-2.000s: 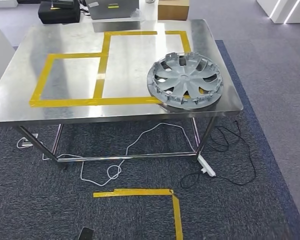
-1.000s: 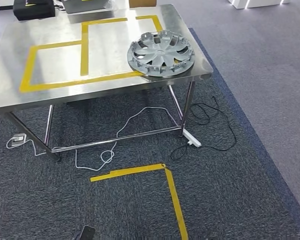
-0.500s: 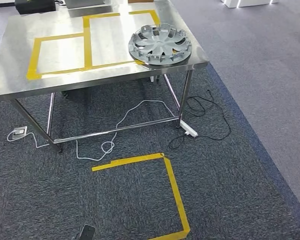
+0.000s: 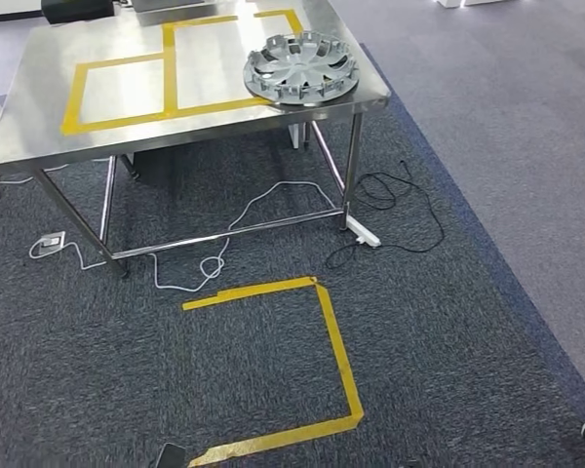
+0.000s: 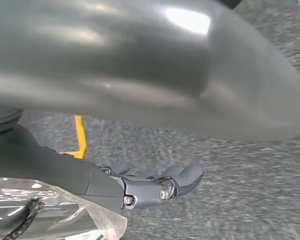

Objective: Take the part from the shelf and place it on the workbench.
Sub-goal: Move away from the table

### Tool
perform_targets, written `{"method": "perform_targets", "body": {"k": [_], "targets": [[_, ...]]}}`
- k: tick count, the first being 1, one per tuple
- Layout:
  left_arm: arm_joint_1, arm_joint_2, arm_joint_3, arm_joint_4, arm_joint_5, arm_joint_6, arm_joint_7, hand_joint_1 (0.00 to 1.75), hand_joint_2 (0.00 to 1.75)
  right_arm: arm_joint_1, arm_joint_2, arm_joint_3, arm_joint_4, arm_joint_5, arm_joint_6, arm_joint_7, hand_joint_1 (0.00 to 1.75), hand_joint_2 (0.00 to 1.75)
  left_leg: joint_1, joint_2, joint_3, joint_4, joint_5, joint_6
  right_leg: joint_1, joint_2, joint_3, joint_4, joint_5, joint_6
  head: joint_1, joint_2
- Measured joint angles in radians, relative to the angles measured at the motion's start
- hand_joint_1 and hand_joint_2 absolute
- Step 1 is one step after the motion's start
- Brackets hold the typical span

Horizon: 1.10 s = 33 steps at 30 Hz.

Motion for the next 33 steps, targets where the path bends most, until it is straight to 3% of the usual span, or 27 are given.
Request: {"method": "perform_targets", "body": {"k": [2, 3, 4, 6, 7, 8, 10, 11, 12, 13, 14, 15, 16, 17, 19, 21, 22, 24, 26, 27, 28, 29, 30, 32, 33], "targets": [[-0.003, 0.0, 0.0, 0.0, 0.0, 0.0, 0.0, 0.0, 0.0, 0.001, 0.0, 0.002, 0.0, 0.0, 0.0, 0.0, 0.0, 0.0, -0.005, 0.009, 0.119, -0.159, -0.009, 0.01, 0.002, -0.006, -0.032, 0.018, 0.017, 0.006, 0.0, 0.0], [-0.005, 0.0, 0.0, 0.0, 0.0, 0.0, 0.0, 0.0, 0.0, 0.001, 0.0, 0.003, 0.0, 0.001, 0.0, 0.0, 0.0, 0.0, -0.008, 0.012, 0.162, -0.225, -0.027, 0.015, 0.002, -0.012, -0.04, 0.024, 0.025, 0.01, 0.0, 0.0], [-0.007, 0.0, 0.0, 0.0, 0.0, 0.0, -0.001, 0.0, 0.0, 0.002, 0.0, 0.004, 0.001, 0.001, 0.0, 0.0, 0.0, 0.0, -0.01, 0.012, 0.183, -0.263, -0.041, 0.02, 0.002, -0.018, -0.046, 0.027, 0.034, 0.015, 0.001, 0.0], [-0.006, -0.001, 0.0, 0.0, 0.0, 0.001, -0.001, 0.0, 0.0, 0.002, 0.0, 0.007, 0.001, 0.001, 0.002, 0.0, 0.0, 0.0, -0.012, 0.006, 0.171, -0.277, -0.03, 0.03, -0.002, -0.024, -0.053, 0.028, 0.045, 0.026, 0.0, 0.0], [-0.005, -0.001, 0.0, 0.0, 0.001, 0.002, -0.001, 0.0, 0.0, 0.002, 0.0, 0.007, 0.001, 0.002, 0.002, 0.0, 0.0, 0.0, -0.011, 0.002, 0.16, -0.278, -0.017, 0.037, -0.004, -0.018, -0.059, 0.039, 0.028, 0.033, 0.0, 0.0], [-0.004, -0.002, 0.001, 0.0, 0.001, 0.002, -0.002, 0.0, 0.0, 0.002, 0.0, 0.008, 0.001, 0.002, 0.003, 0.0, 0.0, 0.0, -0.01, -0.001, 0.145, -0.28, -0.002, 0.043, -0.005, -0.009, -0.072, 0.066, -0.01, 0.039, 0.0, 0.0], [-0.005, -0.004, 0.001, 0.0, 0.002, 0.003, -0.002, 0.0, 0.0, 0.003, -0.001, 0.008, 0.001, 0.003, 0.005, 0.0, 0.0, 0.0, -0.01, -0.01, 0.111, -0.279, 0.028, 0.049, -0.008, 0.011, -0.104, 0.175, -0.119, 0.048, 0.001, 0.0], [-0.005, -0.005, 0.001, 0.0, 0.002, 0.003, -0.003, 0.0, 0.0, 0.003, -0.001, 0.008, 0.001, 0.003, 0.006, 0.0, 0.0, 0.0, -0.011, -0.016, 0.091, -0.278, 0.044, 0.049, -0.009, 0.014, -0.116, 0.241, -0.157, 0.05, 0.001, 0.0], [-0.005, -0.005, 0.001, 0.0, 0.002, 0.004, -0.003, 0.0, 0.0, 0.003, -0.001, 0.008, 0.001, 0.003, 0.007, 0.0, 0.0, 0.0, -0.011, -0.022, 0.071, -0.277, 0.06, 0.047, -0.01, 0.016, -0.118, 0.292, -0.167, 0.052, 0.002, 0.0], [-0.005, -0.005, 0.001, 0.0, 0.001, 0.004, -0.003, 0.0, 0.0, 0.003, -0.002, 0.008, 0.001, 0.003, 0.007, 0.0, 0.0, 0.0, -0.012, -0.028, 0.049, -0.275, 0.076, 0.045, -0.012, 0.017, -0.108, 0.319, -0.152, 0.053, 0.002, 0.0], [-0.005, -0.005, 0.001, 0.0, 0.0, 0.005, -0.003, 0.0, 0.0, 0.003, -0.002, 0.008, 0.001, 0.003, 0.007, 0.0, 0.0, 0.0, -0.012, -0.037, 0.026, -0.273, 0.092, 0.042, -0.014, 0.02, -0.082, 0.311, -0.121, 0.053, 0.002, 0.0], [-0.006, -0.005, 0.001, 0.0, -0.001, 0.006, -0.003, 0.0, 0.0, 0.002, -0.002, 0.008, 0.001, 0.004, 0.007, 0.0, 0.0, 0.0, -0.011, -0.046, 0.005, -0.27, 0.107, 0.037, -0.017, 0.029, -0.039, 0.269, -0.092, 0.052, 0.002, 0.0], [-0.006, -0.005, 0.001, 0.0, -0.002, 0.007, -0.003, 0.0, 0.0, 0.002, -0.002, 0.009, 0.001, 0.005, 0.007, 0.0, 0.0, 0.0, -0.011, -0.057, -0.013, -0.267, 0.12, 0.032, -0.02, 0.051, 0.022, 0.199, -0.082, 0.05, 0.002, 0.0], [-0.007, -0.005, 0.001, 0.0, -0.004, 0.007, -0.004, 0.0, 0.0, 0.002, -0.002, 0.009, 0.001, 0.005, 0.007, 0.0, 0.0, 0.0, -0.012, -0.068, -0.028, -0.262, 0.133, 0.027, -0.023, 0.075, 0.089, 0.111, -0.092, 0.047, 0.001, 0.0], [-0.009, -0.004, 0.001, 0.0, -0.007, 0.008, -0.005, 0.0, 0.0, 0.002, -0.002, 0.01, 0.001, 0.006, 0.008, -0.001, 0.0, 0.0, -0.013, -0.088, -0.047, -0.256, 0.159, 0.016, -0.022, 0.102, 0.169, -0.011, -0.133, 0.039, 0.0, 0.0], [-0.006, -0.004, 0.001, 0.0, -0.009, 0.008, -0.008, 0.0, 0.0, 0.003, -0.002, 0.011, 0.002, 0.007, 0.01, 0.0, 0.0, 0.0, -0.009, -0.103, -0.058, -0.255, 0.177, 0.006, -0.017, 0.08, 0.168, -0.031, -0.138, 0.024, -0.001, 0.0], [-0.002, -0.004, 0.001, 0.0, -0.009, 0.008, -0.008, 0.0, 0.0, 0.004, -0.003, 0.012, 0.002, 0.007, 0.01, 0.0, 0.0, 0.0, -0.006, -0.095, -0.065, -0.246, 0.165, 0.002, -0.016, 0.065, 0.161, -0.03, -0.131, 0.015, -0.001, 0.0], [0.003, -0.006, 0.001, 0.001, -0.011, 0.009, -0.01, 0.0, 0.0, 0.006, -0.004, 0.012, 0.002, 0.007, 0.01, 0.001, 0.0, 0.0, -0.003, -0.055, -0.089, -0.177, 0.084, -0.004, -0.014, 0.032, 0.144, -0.029, -0.114, -0.001, -0.007, 0.0], [0.002, -0.007, 0.001, 0.001, -0.011, 0.01, -0.011, 0.0, 0.0, 0.011, -0.006, 0.012, 0.002, 0.007, 0.01, 0.001, 0.0, 0.0, 0.0, -0.027, -0.12, -0.044, -0.013, -0.011, -0.008, 0.001, 0.125, -0.028, -0.099, -0.006, -0.012, 0.0], [0.002, -0.007, 0.001, 0.001, -0.012, 0.01, -0.011, 0.0, 0.0, 0.012, -0.006, 0.012, 0.002, 0.007, 0.01, 0.001, 0.0, 0.0, 0.002, -0.022, -0.128, 0.015, -0.033, -0.014, -0.007, -0.015, 0.115, -0.026, -0.092, -0.005, -0.012, 0.0], [0.003, -0.007, 0.001, 0.001, -0.012, 0.011, -0.011, 0.0, 0.0, 0.013, -0.007, 0.012, 0.002, 0.007, 0.01, 0.001, 0.0, 0.0, 0.002, -0.019, -0.123, 0.048, -0.032, -0.015, -0.005, -0.031, 0.104, -0.024, -0.087, -0.004, -0.012, 0.0], [0.004, -0.007, 0.001, 0.001, -0.012, 0.011, -0.011, 0.0, 0.0, 0.013, -0.007, 0.012, 0.002, 0.007, 0.01, 0.001, 0.0, 0.0, 0.003, -0.016, -0.1, 0.044, -0.016, -0.015, -0.005, -0.046, 0.095, -0.021, -0.082, -0.003, -0.012, 0.0], [0.006, -0.007, 0.001, 0.001, -0.012, 0.012, -0.011, 0.0, 0.0, 0.013, -0.007, 0.012, 0.002, 0.008, 0.01, 0.001, 0.0, 0.0, 0.002, -0.008, -0.057, -0.002, 0.006, -0.014, -0.005, -0.059, 0.09, -0.017, -0.079, -0.001, -0.012, 0.0], [0.005, -0.006, 0.001, 0.001, -0.012, 0.012, -0.013, 0.0, 0.0, 0.012, -0.007, 0.013, 0.002, 0.008, 0.01, 0.001, 0.0, 0.0, -0.003, 0.034, 0.048, -0.147, 0.025, -0.005, -0.003, -0.083, 0.083, -0.008, -0.077, 0.004, -0.012, 0.0], [0.003, -0.007, 0.001, 0.001, -0.012, 0.012, -0.013, 0.0, 0.0, 0.011, -0.007, 0.013, 0.002, 0.008, 0.01, 0.001, 0.0, 0.0, -0.007, 0.053, 0.084, -0.204, 0.024, 0.002, -0.001, -0.094, 0.082, -0.004, -0.076, 0.008, -0.011, 0.0]]}}
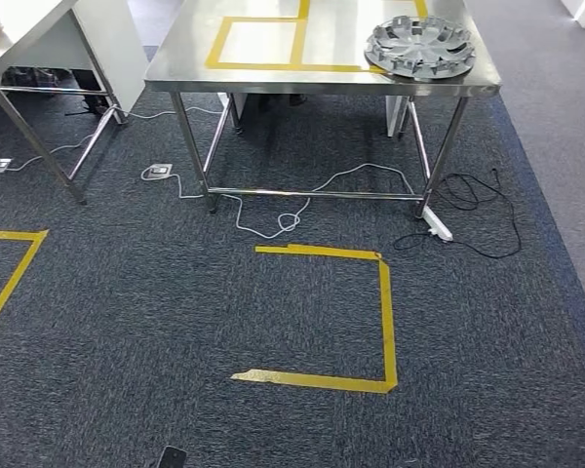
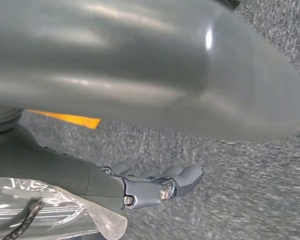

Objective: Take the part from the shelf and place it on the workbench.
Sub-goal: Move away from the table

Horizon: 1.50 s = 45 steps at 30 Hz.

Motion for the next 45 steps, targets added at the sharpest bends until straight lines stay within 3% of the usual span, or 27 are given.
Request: {"method": "perform_targets", "body": {"k": [1, 3, 5, 7, 8, 10, 11, 12, 14, 16, 17, 19, 20, 22, 24, 26, 28, 30, 32, 34, 36, 38, 40, 41, 42, 43, 45], "targets": [[-0.001, 0.0, 0.0, 0.0, 0.0, 0.0, -0.001, 0.0, 0.0, -0.001, 0.0, 0.0, 0.0, 0.0, 0.0, 0.0, 0.0, 0.0, -0.004, 0.011, 0.016, -0.031, -0.007, 0.007, 0.002, -0.01, -0.002, 0.003, 0.001, 0.004, 0.0, 0.0], [0.0, 0.0, 0.0, 0.0, 0.0, 0.001, -0.001, 0.0, 0.0, -0.005, 0.0, 0.0, 0.0, 0.0, 0.0, 0.0, 0.0, 0.0, -0.005, -0.001, 0.014, -0.048, -0.008, 0.022, 0.004, -0.028, -0.002, 0.005, 0.002, 0.014, -0.001, 0.0], [0.002, -0.001, 0.0, 0.0, 0.0, 0.002, -0.001, 0.0, 0.0, -0.009, 0.0, 0.001, 0.0, 0.0, 0.0, 0.0, 0.0, 0.0, 0.0, -0.023, 0.008, -0.057, 0.002, 0.037, 0.0, 0.008, -0.018, 0.034, -0.02, 0.026, 0.003, 0.0], [-0.001, -0.004, 0.0, 0.0, 0.0, 0.002, -0.001, 0.0, 0.0, -0.007, -0.001, 0.001, 0.0, 0.0, 0.0, 0.0, 0.0, 0.0, 0.003, -0.046, -0.003, -0.06, 0.013, 0.048, -0.007, 0.078, -0.071, 0.142, -0.081, 0.037, 0.009, 0.0], [-0.003, -0.005, 0.0, 0.0, 0.0, 0.002, -0.002, 0.0, 0.0, -0.005, -0.001, 0.001, 0.0, 0.0, 0.0, 0.0, 0.0, 0.0, 0.003, -0.059, -0.009, -0.059, 0.017, 0.05, -0.01, 0.098, -0.106, 0.216, -0.113, 0.04, 0.01, 0.0], [-0.002, -0.006, 0.0, 0.0, 0.0, 0.002, -0.002, 0.0, 0.0, -0.001, -0.001, 0.001, 0.0, 0.001, 0.0, 0.0, 0.0, 0.0, 0.002, -0.086, -0.018, -0.058, 0.024, 0.049, -0.012, 0.11, -0.151, 0.306, -0.134, 0.044, 0.01, 0.0], [0.0, -0.006, 0.0, 0.0, 0.0, 0.002, -0.001, 0.0, 0.0, 0.0, -0.001, 0.001, 0.0, 0.001, 0.0, 0.0, 0.0, 0.0, 0.002, -0.099, -0.02, -0.057, 0.027, 0.047, -0.013, 0.112, -0.147, 0.295, -0.114, 0.044, 0.01, 0.0], [0.001, -0.006, 0.0, 0.0, 0.0, 0.002, -0.001, 0.0, 0.0, 0.001, -0.002, 0.001, 0.0, 0.001, 0.0, 0.0, 0.0, 0.0, 0.002, -0.113, -0.02, -0.057, 0.029, 0.045, -0.014, 0.117, -0.121, 0.241, -0.078, 0.044, 0.01, 0.0], [0.0, -0.007, 0.0, 0.0, 0.0, 0.002, -0.002, 0.0, 0.0, 0.001, -0.003, 0.001, 0.0, 0.001, 0.0, 0.0, 0.0, 0.0, 0.001, -0.139, -0.024, -0.052, 0.032, 0.038, -0.019, 0.158, -0.05, 0.092, -0.012, 0.042, 0.01, 0.0], [-0.003, -0.008, 0.0, 0.0, 0.0, 0.003, -0.002, 0.0, 0.0, 0.001, -0.004, 0.002, 0.0, 0.003, 0.0, 0.0, 0.0, 0.0, 0.0, -0.16, -0.035, -0.045, 0.036, 0.029, -0.022, 0.194, -0.015, 0.014, 0.005, 0.037, 0.009, 0.0], [-0.004, -0.008, 0.0, 0.0, 0.0, 0.003, -0.002, 0.0, 0.0, 0.002, -0.004, 0.002, 0.0, 0.004, 0.0, 0.0, 0.0, 0.0, 0.001, -0.17, -0.042, -0.043, 0.039, 0.022, -0.022, 0.194, -0.013, 0.01, 0.002, 0.033, 0.009, 0.0], [-0.001, -0.008, 0.0, 0.0, 0.0, 0.003, -0.002, 0.0, 0.0, 0.003, -0.004, 0.002, 0.0, 0.006, 0.0, 0.0, 0.0, 0.0, 0.004, -0.181, -0.053, -0.038, 0.043, 0.011, -0.022, 0.172, -0.013, 0.01, 0.007, 0.021, 0.009, 0.0], [0.001, -0.008, 0.0, 0.0, 0.0, 0.004, -0.002, 0.0, 0.0, 0.003, -0.004, 0.002, 0.0, 0.006, 0.0, 0.0, 0.0, 0.0, 0.003, -0.169, -0.061, -0.026, 0.034, 0.005, -0.023, 0.16, -0.014, 0.009, 0.011, 0.015, 0.007, 0.0], [0.0, -0.008, 0.0, 0.0, 0.0, 0.005, -0.003, 0.0, 0.0, 0.004, -0.005, 0.002, 0.001, 0.008, 0.0, 0.0, 0.0, 0.0, 0.003, -0.119, -0.099, 0.061, -0.024, -0.003, -0.023, 0.13, -0.016, 0.006, 0.014, 0.006, -0.001, 0.0], [-0.003, -0.009, 0.0, 0.0, 0.0, 0.006, -0.003, 0.0, 0.0, 0.007, -0.005, 0.002, 0.001, 0.009, 0.0, 0.001, 0.0, 0.0, 0.005, -0.082, -0.158, 0.199, -0.093, -0.01, -0.02, 0.095, -0.019, 0.007, 0.013, 0.002, -0.006, 0.0], [-0.001, -0.008, 0.0, 0.0, 0.0, 0.006, -0.003, 0.0, 0.0, 0.007, -0.005, 0.002, 0.001, 0.01, -0.001, 0.001, 0.0, 0.0, 0.008, -0.071, -0.173, 0.25, -0.101, -0.011, -0.018, 0.064, -0.02, 0.007, 0.013, 0.001, -0.006, 0.0], [0.002, -0.008, 0.0, 0.0, 0.0, 0.006, -0.003, 0.0, 0.0, 0.004, -0.005, 0.002, 0.001, 0.011, -0.001, 0.002, 0.0, 0.0, 0.008, -0.054, -0.115, 0.151, -0.041, -0.006, -0.016, 0.038, -0.017, 0.007, 0.011, 0.003, -0.006, 0.0], [-0.001, -0.008, 0.0, 0.0, 0.0, 0.006, -0.003, 0.0, 0.0, 0.003, -0.005, 0.003, 0.001, 0.013, -0.001, 0.002, 0.0, 0.0, 0.001, -0.01, -0.046, 0.02, 0.004, 0.005, -0.011, 0.015, -0.014, 0.01, 0.006, 0.009, -0.007, 0.0], [-0.005, -0.008, 0.0, 0.0, 0.0, 0.007, -0.004, 0.0, 0.0, 0.002, -0.005, 0.003, 0.001, 0.015, -0.001, 0.004, 0.0, 0.0, -0.006, 0.011, -0.027, -0.031, 0.006, 0.016, -0.004, -0.008, -0.015, 0.012, 0.002, 0.017, -0.006, 0.0], [-0.001, -0.009, 0.0, 0.0, 0.0, 0.008, -0.004, 0.0, 0.0, -0.002, -0.005, 0.004, 0.001, 0.017, -0.001, 0.005, 0.0, 0.0, -0.004, -0.01, -0.03, -0.036, 0.008, 0.025, -0.004, -0.021, -0.015, 0.014, -0.003, 0.026, -0.005, 0.0], [0.002, -0.009, 0.001, 0.0, 0.002, 0.009, -0.004, 0.0, 0.0, -0.006, -0.006, 0.008, 0.001, 0.022, -0.001, 0.006, 0.0, 0.0, 0.001, -0.032, -0.03, -0.042, 0.014, 0.036, -0.009, 0.026, -0.031, 0.053, -0.034, 0.037, -0.001, 0.0], [0.0, -0.009, 0.004, 0.0, 0.013, 0.009, -0.009, 0.0, 0.0, -0.004, -0.006, 0.016, 0.002, 0.036, -0.001, 0.01, 0.0, 0.0, 0.003, -0.056, -0.033, -0.044, 0.019, 0.044, -0.013, 0.089, -0.088, 0.175, -0.098, 0.044, 0.004, 0.0], [0.003, -0.006, 0.018, 0.0, 0.04, 0.005, -0.012, 0.0, 0.0, 0.0, -0.002, 0.032, 0.004, 0.065, -0.004, 0.01, 0.0, 0.0, 0.002, -0.084, -0.036, -0.043, 0.021, 0.047, -0.014, 0.109, -0.151, 0.299, -0.138, 0.046, 0.005, 0.0], [0.007, -0.003, 0.029, 0.0, 0.056, 0.0, -0.011, 0.0, 0.0, 0.001, 0.002, 0.042, 0.006, 0.083, -0.008, 0.01, 0.0, 0.0, 0.002, -0.099, -0.036, -0.042, 0.021, 0.047, -0.014, 0.111, -0.163, 0.315, -0.13, 0.045, 0.006, 0.0], [0.012, 0.002, 0.041, 0.0, 0.071, -0.006, -0.008, 0.0, 0.0, 0.0, 0.008, 0.054, 0.007, 0.099, -0.015, 0.009, 0.0, 0.0, 0.002, -0.112, -0.036, -0.041, 0.022, 0.047, -0.015, 0.114, -0.154, 0.287, -0.102, 0.044, 0.005, 0.0], [0.016, 0.007, 0.052, 0.0, 0.081, -0.012, -0.004, 0.0, 0.0, -0.003, 0.013, 0.065, 0.008, 0.111, -0.021, 0.011, 0.0, 0.0, 0.002, -0.125, -0.035, -0.04, 0.022, 0.045, -0.016, 0.124, -0.129, 0.227, -0.061, 0.042, 0.005, 0.0], [0.019, 0.016, 0.07, 0.0, 0.092, -0.024, 0.003, 0.0, 0.0, -0.011, 0.025, 0.085, 0.012, 0.129, -0.03, 0.018, 0.0, 0.0, 0.001, -0.152, -0.038, -0.034, 0.021, 0.039, -0.023, 0.177, -0.072, 0.092, -0.002, 0.039, 0.005, 0.0]]}}
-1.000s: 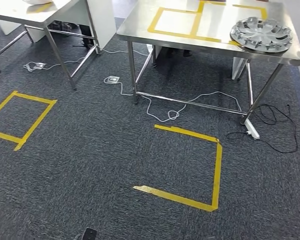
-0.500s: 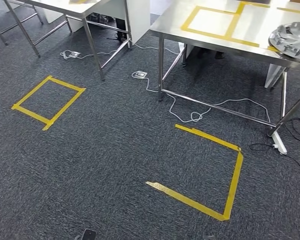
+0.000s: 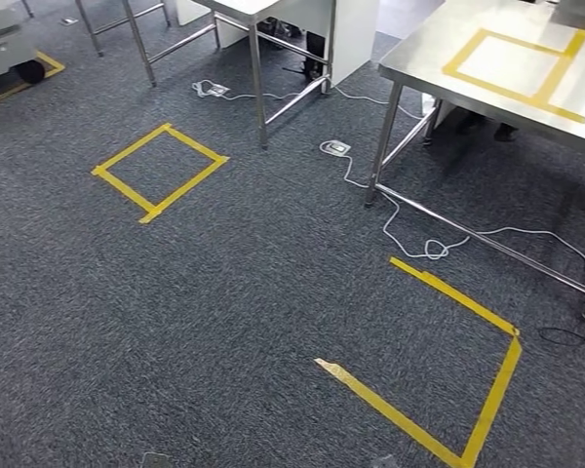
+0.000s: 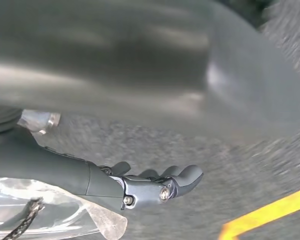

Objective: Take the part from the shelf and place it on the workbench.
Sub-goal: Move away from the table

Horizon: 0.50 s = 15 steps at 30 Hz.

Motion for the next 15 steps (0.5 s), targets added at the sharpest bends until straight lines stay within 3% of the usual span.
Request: {"method": "perform_targets", "body": {"k": [2, 4, 5, 7, 8, 9, 10, 11, 12, 13, 15], "targets": [[0.0, 0.007, 0.012, 0.0, 0.003, -0.006, 0.005, 0.0, 0.0, -0.009, 0.01, 0.016, 0.004, 0.008, -0.002, 0.007, 0.0, 0.0, 0.0, -0.025, -0.01, 0.005, 0.003, -0.013, -0.003, 0.034, 0.028, -0.057, 0.008, -0.005, 0.0, 0.0], [0.004, 0.016, 0.022, 0.0, -0.001, -0.01, 0.012, 0.0, 0.0, -0.017, 0.019, 0.028, 0.008, 0.008, -0.003, 0.01, 0.0, 0.0, 0.004, -0.048, -0.021, 0.005, 0.009, -0.027, -0.003, 0.014, 0.033, -0.061, 0.01, -0.015, 0.0, 0.0], [0.006, 0.02, 0.025, 0.0, -0.005, -0.013, 0.015, 0.0, 0.0, -0.02, 0.022, 0.032, 0.01, 0.005, -0.004, 0.01, 0.0, 0.0, 0.003, -0.039, -0.025, 0.01, 0.005, -0.033, -0.004, 0.0, 0.034, -0.064, 0.012, -0.022, -0.001, 0.0], [0.004, 0.029, 0.028, 0.0, -0.015, -0.019, 0.016, 0.0, 0.0, -0.025, 0.03, 0.035, 0.012, -0.002, -0.005, 0.005, 0.0, 0.0, 0.001, 0.014, -0.053, 0.069, -0.034, -0.044, -0.007, -0.032, 0.038, -0.071, 0.016, -0.033, -0.009, 0.0], [0.001, 0.031, 0.028, 0.0, -0.018, -0.022, 0.015, 0.0, 0.0, -0.026, 0.031, 0.035, 0.013, -0.005, -0.006, 0.003, 0.0, 0.0, 0.001, 0.048, -0.08, 0.128, -0.068, -0.049, -0.005, -0.049, 0.039, -0.072, 0.015, -0.036, -0.013, 0.0], [-0.002, 0.034, 0.028, 0.0, -0.022, -0.024, 0.013, 0.0, 0.0, -0.026, 0.032, 0.035, 0.013, -0.008, -0.006, 0.002, 0.0, 0.0, 0.003, 0.067, -0.112, 0.198, -0.101, -0.053, -0.004, -0.068, 0.039, -0.072, 0.014, -0.038, -0.015, 0.0], [-0.004, 0.037, 0.028, 0.0, -0.025, -0.026, 0.011, 0.0, 0.0, -0.026, 0.033, 0.035, 0.014, -0.01, -0.006, 0.002, 0.0, 0.0, 0.006, 0.076, -0.138, 0.257, -0.123, -0.057, -0.002, -0.086, 0.039, -0.071, 0.013, -0.039, -0.015, 0.0], [-0.005, 0.039, 0.028, 0.0, -0.027, -0.028, 0.01, 0.0, 0.0, -0.026, 0.033, 0.035, 0.015, -0.011, -0.006, 0.001, 0.0, 0.0, 0.008, 0.08, -0.15, 0.287, -0.126, -0.059, -0.002, -0.102, 0.04, -0.071, 0.011, -0.04, -0.015, 0.0], [-0.004, 0.041, 0.028, 0.0, -0.028, -0.029, 0.01, 0.0, 0.0, -0.026, 0.033, 0.035, 0.015, -0.013, -0.006, 0.0, 0.0, 0.0, 0.01, 0.084, -0.143, 0.277, -0.11, -0.06, -0.002, -0.116, 0.041, -0.071, 0.009, -0.039, -0.015, 0.0], [-0.003, 0.043, 0.028, 0.0, -0.029, -0.03, 0.01, 0.0, 0.0, -0.027, 0.034, 0.035, 0.016, -0.013, -0.006, -0.001, 0.0, 0.0, 0.012, 0.09, -0.117, 0.23, -0.079, -0.059, -0.002, -0.128, 0.044, -0.071, 0.007, -0.037, -0.016, 0.0], [-0.004, 0.047, 0.028, 0.0, -0.03, -0.031, 0.01, 0.0, 0.0, -0.028, 0.037, 0.035, 0.017, -0.014, -0.006, -0.002, 0.0, 0.0, 0.007, 0.13, -0.043, 0.093, -0.021, -0.053, 0.001, -0.15, 0.05, -0.069, 0.001, -0.031, -0.016, 0.0]]}}
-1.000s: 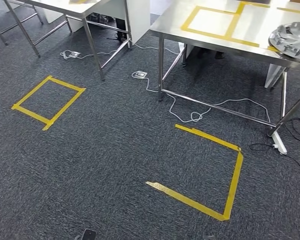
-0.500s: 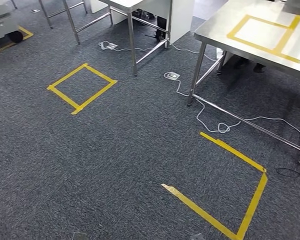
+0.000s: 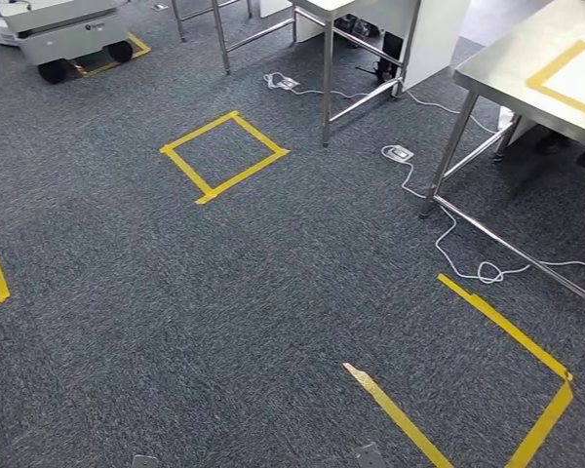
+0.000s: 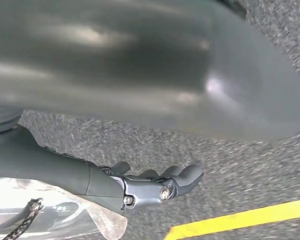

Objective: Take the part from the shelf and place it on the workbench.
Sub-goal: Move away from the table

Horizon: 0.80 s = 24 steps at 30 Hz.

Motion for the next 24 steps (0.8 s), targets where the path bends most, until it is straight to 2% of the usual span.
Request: {"method": "perform_targets", "body": {"k": [1, 2, 3, 4, 5, 7, 8, 9, 10, 11, 12, 13, 14, 15, 16, 17, 18, 20, 21, 22, 24], "targets": [[-0.003, 0.001, 0.0, 0.0, -0.001, 0.0, 0.0, 0.0, 0.0, -0.001, 0.001, 0.0, 0.0, 0.0, 0.0, 0.0, 0.0, 0.0, -0.004, 0.019, 0.025, -0.049, 0.013, 0.006, 0.003, -0.01, 0.002, 0.001, -0.004, 0.005, 0.0, 0.0], [-0.005, 0.002, 0.0, 0.0, -0.001, 0.0, 0.001, 0.0, 0.0, -0.001, 0.002, 0.0, 0.001, 0.0, 0.0, -0.001, 0.0, 0.0, -0.007, 0.032, 0.037, -0.076, 0.014, 0.012, 0.006, -0.021, 0.004, 0.001, -0.007, 0.01, 0.0, 0.0], [-0.006, 0.002, 0.0, 0.0, -0.001, -0.001, 0.002, 0.0, 0.0, -0.002, 0.002, 0.0, 0.001, 0.0, 0.0, -0.001, 0.0, 0.0, -0.011, 0.031, 0.037, -0.083, 0.009, 0.017, 0.009, -0.032, 0.006, 0.001, -0.009, 0.015, 0.0, 0.0], [-0.005, 0.002, 0.0, 0.0, -0.001, -0.001, 0.003, 0.0, 0.0, -0.004, 0.002, 0.0, 0.001, 0.0, 0.0, -0.001, 0.0, 0.0, -0.01, 0.02, 0.034, -0.084, 0.01, 0.023, 0.01, -0.043, 0.009, -0.001, -0.011, 0.02, 0.001, 0.0], [-0.002, 0.002, 0.0, 0.0, -0.001, -0.002, 0.003, 0.0, 0.0, -0.006, 0.003, 0.001, 0.002, 0.001, 0.001, -0.001, 0.0, 0.0, -0.008, 0.009, 0.033, -0.086, 0.011, 0.029, 0.009, -0.036, 0.009, 0.003, -0.016, 0.026, 0.001, 0.0], [-0.002, 0.003, 0.0, 0.0, 0.0, -0.002, 0.005, 0.0, 0.0, -0.008, 0.004, 0.003, 0.002, 0.002, 0.001, -0.002, 0.0, 0.0, -0.003, -0.013, 0.034, -0.091, 0.016, 0.041, 0.004, 0.016, -0.013, 0.054, -0.053, 0.036, 0.006, 0.0], [-0.004, 0.003, 0.001, 0.0, 0.0, -0.002, 0.005, 0.0, 0.0, -0.008, 0.004, 0.004, 0.002, 0.003, 0.001, -0.002, 0.0, 0.0, -0.001, -0.025, 0.033, -0.092, 0.018, 0.046, 0.002, 0.051, -0.043, 0.114, -0.085, 0.039, 0.008, 0.0], [-0.006, 0.004, 0.001, 0.0, 0.0, -0.002, 0.006, 0.0, 0.0, -0.006, 0.004, 0.005, 0.002, 0.003, 0.002, -0.002, 0.0, 0.0, -0.002, -0.039, 0.031, -0.092, 0.018, 0.049, 0.001, 0.071, -0.079, 0.187, -0.117, 0.04, 0.01, 0.0], [-0.007, 0.003, 0.001, 0.0, 0.0, -0.002, 0.006, 0.0, 0.0, -0.005, 0.004, 0.005, 0.002, 0.003, 0.002, -0.001, 0.0, 0.0, -0.002, -0.053, 0.03, -0.091, 0.019, 0.051, 0.001, 0.08, -0.114, 0.254, -0.141, 0.04, 0.01, 0.0], [-0.007, 0.003, 0.001, 0.0, 0.0, -0.003, 0.007, 0.0, 0.0, -0.004, 0.004, 0.006, 0.002, 0.003, 0.002, -0.001, 0.0, 0.0, -0.003, -0.067, 0.03, -0.091, 0.019, 0.052, 0.002, 0.084, -0.138, 0.294, -0.145, 0.039, 0.011, 0.0], [-0.006, 0.003, 0.001, 0.0, -0.001, -0.003, 0.008, 0.0, 0.0, -0.004, 0.004, 0.006, 0.002, 0.003, 0.002, -0.001, 0.0, 0.0, -0.004, -0.082, 0.031, -0.091, 0.019, 0.052, 0.002, 0.085, -0.145, 0.294, -0.128, 0.037, 0.011, 0.0], [-0.005, 0.003, 0.001, 0.0, -0.001, -0.003, 0.008, 0.0, 0.0, -0.005, 0.004, 0.006, 0.002, 0.003, 0.002, -0.001, 0.0, 0.0, -0.005, -0.097, 0.033, -0.091, 0.019, 0.052, 0.002, 0.09, -0.133, 0.253, -0.092, 0.034, 0.011, 0.0], [-0.005, 0.003, 0.001, 0.0, -0.001, -0.003, 0.009, 0.0, 0.0, -0.005, 0.004, 0.006, 0.002, 0.004, 0.002, -0.001, 0.0, 0.0, -0.005, -0.113, 0.034, -0.09, 0.019, 0.051, 0.002, 0.104, -0.106, 0.185, -0.047, 0.03, 0.011, 0.0], [-0.006, 0.003, 0.001, 0.0, -0.001, -0.004, 0.009, 0.0, 0.0, -0.006, 0.004, 0.006, 0.002, 0.005, 0.002, 0.0, 0.0, 0.0, -0.006, -0.126, 0.035, -0.089, 0.018, 0.049, 0.001, 0.128, -0.079, 0.116, -0.014, 0.025, 0.01, 0.0], [-0.007, 0.003, 0.001, 0.0, -0.001, -0.006, 0.01, 0.0, 0.0, -0.007, 0.004, 0.007, 0.002, 0.006, 0.002, 0.001, 0.0, 0.0, -0.006, -0.139, 0.033, -0.088, 0.018, 0.046, -0.001, 0.149, -0.054, 0.058, 0.007, 0.021, 0.011, 0.0], [-0.007, 0.003, 0.001, 0.0, -0.001, -0.009, 0.011, 0.0, 0.0, -0.009, 0.004, 0.007, 0.002, 0.008, 0.002, 0.003, 0.0, 0.0, -0.005, -0.15, 0.03, -0.087, 0.019, 0.04, -0.001, 0.166, -0.038, 0.026, 0.014, 0.018, 0.01, 0.0], [-0.007, 0.003, 0.001, 0.0, -0.003, -0.012, 0.014, 0.0, 0.0, -0.01, 0.004, 0.008, 0.002, 0.009, 0.003, 0.007, 0.0, 0.0, -0.003, -0.16, 0.026, -0.087, 0.022, 0.033, 0.0, 0.171, -0.032, 0.015, 0.01, 0.016, 0.01, 0.0], [-0.003, 0.007, 0.001, 0.0, -0.007, -0.018, 0.024, 0.0, 0.0, -0.016, 0.006, 0.013, 0.002, 0.014, 0.004, 0.017, 0.0, 0.0, 0.001, -0.174, 0.019, -0.087, 0.025, 0.019, 0.0, 0.151, -0.024, 0.006, 0.014, 0.009, 0.01, 0.0], [-0.002, 0.009, 0.001, 0.0, -0.01, -0.022, 0.03, 0.0, 0.0, -0.019, 0.008, 0.016, 0.002, 0.017, 0.004, 0.022, 0.0, 0.0, 0.0, -0.161, 0.014, -0.077, 0.017, 0.013, -0.002, 0.139, -0.021, 0.001, 0.017, 0.003, 0.008, 0.0], [-0.002, 0.011, 0.001, 0.0, -0.012, -0.025, 0.035, 0.0, 0.0, -0.022, 0.01, 0.02, 0.002, 0.021, 0.004, 0.026, 0.0, 0.0, -0.001, -0.137, 0.001, -0.049, -0.001, 0.007, -0.004, 0.124, -0.016, -0.005, 0.019, -0.003, 0.004, 0.0], [-0.007, 0.012, 0.001, 0.0, -0.015, -0.03, 0.04, 0.0, 0.0, -0.026, 0.013, 0.025, 0.002, 0.025, 0.004, 0.03, 0.0, 0.0, 0.0, -0.076, -0.054, 0.068, -0.063, -0.005, -0.005, 0.091, -0.01, -0.01, 0.018, -0.01, -0.004, 0.0]]}}
